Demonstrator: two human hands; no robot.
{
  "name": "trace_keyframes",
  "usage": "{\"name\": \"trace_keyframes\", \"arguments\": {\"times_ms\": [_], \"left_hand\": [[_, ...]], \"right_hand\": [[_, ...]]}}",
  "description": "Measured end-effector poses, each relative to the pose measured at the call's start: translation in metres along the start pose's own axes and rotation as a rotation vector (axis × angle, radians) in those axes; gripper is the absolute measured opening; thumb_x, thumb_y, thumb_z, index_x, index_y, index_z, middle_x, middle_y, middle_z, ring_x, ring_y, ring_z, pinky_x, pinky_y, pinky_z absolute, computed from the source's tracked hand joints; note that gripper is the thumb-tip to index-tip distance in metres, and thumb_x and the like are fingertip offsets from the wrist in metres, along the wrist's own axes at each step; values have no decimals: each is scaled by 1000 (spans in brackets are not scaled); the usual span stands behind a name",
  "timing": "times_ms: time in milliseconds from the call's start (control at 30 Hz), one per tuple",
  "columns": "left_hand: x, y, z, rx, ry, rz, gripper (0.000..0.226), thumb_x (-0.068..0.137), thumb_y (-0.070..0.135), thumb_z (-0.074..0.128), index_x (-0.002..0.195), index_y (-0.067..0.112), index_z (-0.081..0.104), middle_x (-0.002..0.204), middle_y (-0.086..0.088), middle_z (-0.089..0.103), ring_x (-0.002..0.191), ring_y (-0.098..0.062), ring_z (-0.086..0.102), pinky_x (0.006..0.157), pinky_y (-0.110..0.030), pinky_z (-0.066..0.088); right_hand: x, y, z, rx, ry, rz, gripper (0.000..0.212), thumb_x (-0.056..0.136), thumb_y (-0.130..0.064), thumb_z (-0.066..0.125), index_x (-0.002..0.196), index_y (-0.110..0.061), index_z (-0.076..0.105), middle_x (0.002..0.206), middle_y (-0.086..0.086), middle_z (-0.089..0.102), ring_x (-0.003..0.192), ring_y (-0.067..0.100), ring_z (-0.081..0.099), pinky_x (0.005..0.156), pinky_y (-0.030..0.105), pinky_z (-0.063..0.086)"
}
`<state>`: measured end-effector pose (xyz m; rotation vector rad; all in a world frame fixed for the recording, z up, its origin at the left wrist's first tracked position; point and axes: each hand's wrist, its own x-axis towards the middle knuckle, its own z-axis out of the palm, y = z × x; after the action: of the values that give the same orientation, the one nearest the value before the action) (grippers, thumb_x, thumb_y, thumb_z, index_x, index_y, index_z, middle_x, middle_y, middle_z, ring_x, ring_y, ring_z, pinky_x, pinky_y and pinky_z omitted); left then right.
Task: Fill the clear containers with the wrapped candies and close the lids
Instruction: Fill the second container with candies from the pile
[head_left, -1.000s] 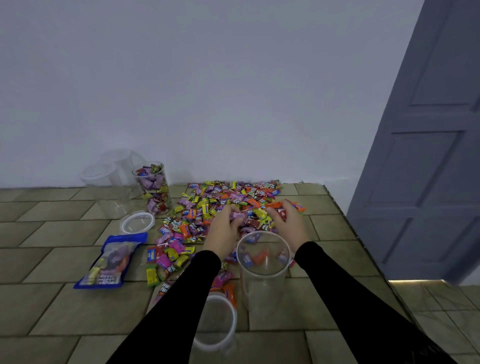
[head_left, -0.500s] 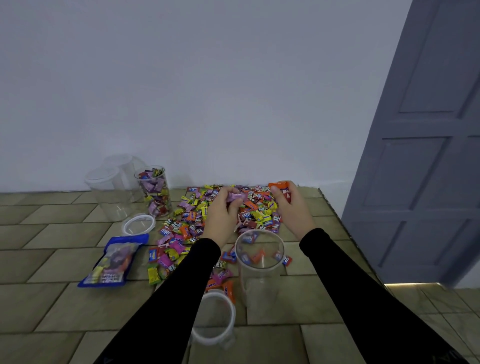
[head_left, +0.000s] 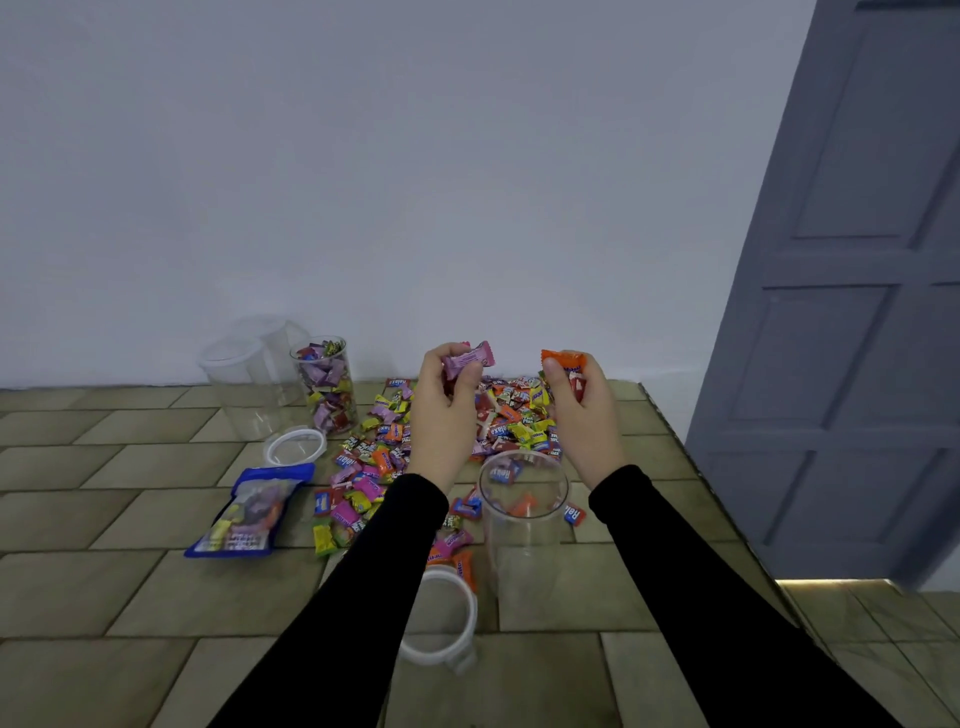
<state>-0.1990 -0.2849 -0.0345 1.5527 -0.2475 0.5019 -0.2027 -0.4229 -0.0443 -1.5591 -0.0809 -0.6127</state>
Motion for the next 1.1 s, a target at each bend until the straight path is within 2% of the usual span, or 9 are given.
{"name": "trace_keyframes", "arguments": {"times_ms": [67, 233, 400, 500, 633, 767, 867, 1000, 1100], "left_hand": [[-8, 4, 0, -40, 18, -15, 14, 98, 19, 53, 111, 17, 55, 93, 1, 56, 76, -6, 52, 66, -11, 42], [-24, 12, 7, -148, 8, -16, 10, 99, 15, 52, 108, 19, 54, 88, 0, 58, 62, 5, 53, 61, -11, 43], [-32, 10, 12, -174, 31, -25, 10, 99, 13, 51, 106, 20, 54, 81, 3, 54, 59, 6, 48, 60, -11, 41], [-32, 5, 13, -203, 39, -50, 10, 99, 17, 52, 106, 23, 55, 85, 0, 57, 64, -2, 52, 64, -20, 45], [-30, 3, 14, -191, 45, -47, 10, 99, 18, 52, 105, 26, 55, 83, 3, 55, 61, 2, 48, 60, -16, 41], [-27, 3, 15, -168, 48, -34, 13, 98, 18, 52, 101, 31, 53, 87, 3, 58, 67, 3, 51, 64, -12, 43], [-25, 3, 15, -164, 48, -39, 11, 99, 19, 52, 103, 28, 53, 89, 3, 59, 73, 2, 54, 68, -11, 43], [-25, 3, 12, -140, -9, -1, 10, 99, 17, 52, 105, 24, 53, 86, 7, 57, 69, 7, 52, 68, -9, 41], [-24, -1, 12, -118, -47, 17, 11, 98, 19, 53, 106, 26, 55, 96, 4, 61, 82, 1, 57, 76, -13, 44]], "right_hand": [[-5, -3, 3, 18, 28, 2, 5, 96, -34, 54, 92, -32, 56, 82, -11, 59, 76, 8, 55, 79, 43, 51], [-14, -8, 10, 77, 100, -8, 8, 96, -33, 54, 88, -33, 55, 77, -10, 57, 72, 11, 54, 77, 48, 51], [-19, -2, 13, 80, 192, 15, 6, 95, -37, 55, 90, -34, 57, 88, -7, 63, 89, 19, 62, 85, 52, 52], [-19, 0, 16, 76, 221, 18, 8, 93, -43, 55, 90, -36, 56, 90, -4, 64, 92, 23, 64, 85, 52, 52], [-19, 2, 20, 59, 227, 13, 11, 89, -51, 54, 87, -40, 56, 87, -2, 64, 84, 23, 63, 79, 47, 53], [-18, 2, 22, 34, 199, -7, 6, 95, -35, 55, 89, -34, 55, 92, 1, 66, 87, 20, 63, 78, 37, 51], [-19, 2, 22, 9, 199, -10, 7, 96, -33, 55, 95, -25, 55, 89, -4, 63, 82, 12, 60, 74, 28, 48], [-18, 3, 23, 33, 198, 18, 7, 96, -33, 55, 93, -27, 55, 89, -2, 64, 84, 16, 62, 76, 33, 49], [-15, 6, 23, 40, 210, 13, 6, 95, -35, 56, 90, -32, 55, 89, -1, 65, 86, 18, 63, 79, 39, 52]]}}
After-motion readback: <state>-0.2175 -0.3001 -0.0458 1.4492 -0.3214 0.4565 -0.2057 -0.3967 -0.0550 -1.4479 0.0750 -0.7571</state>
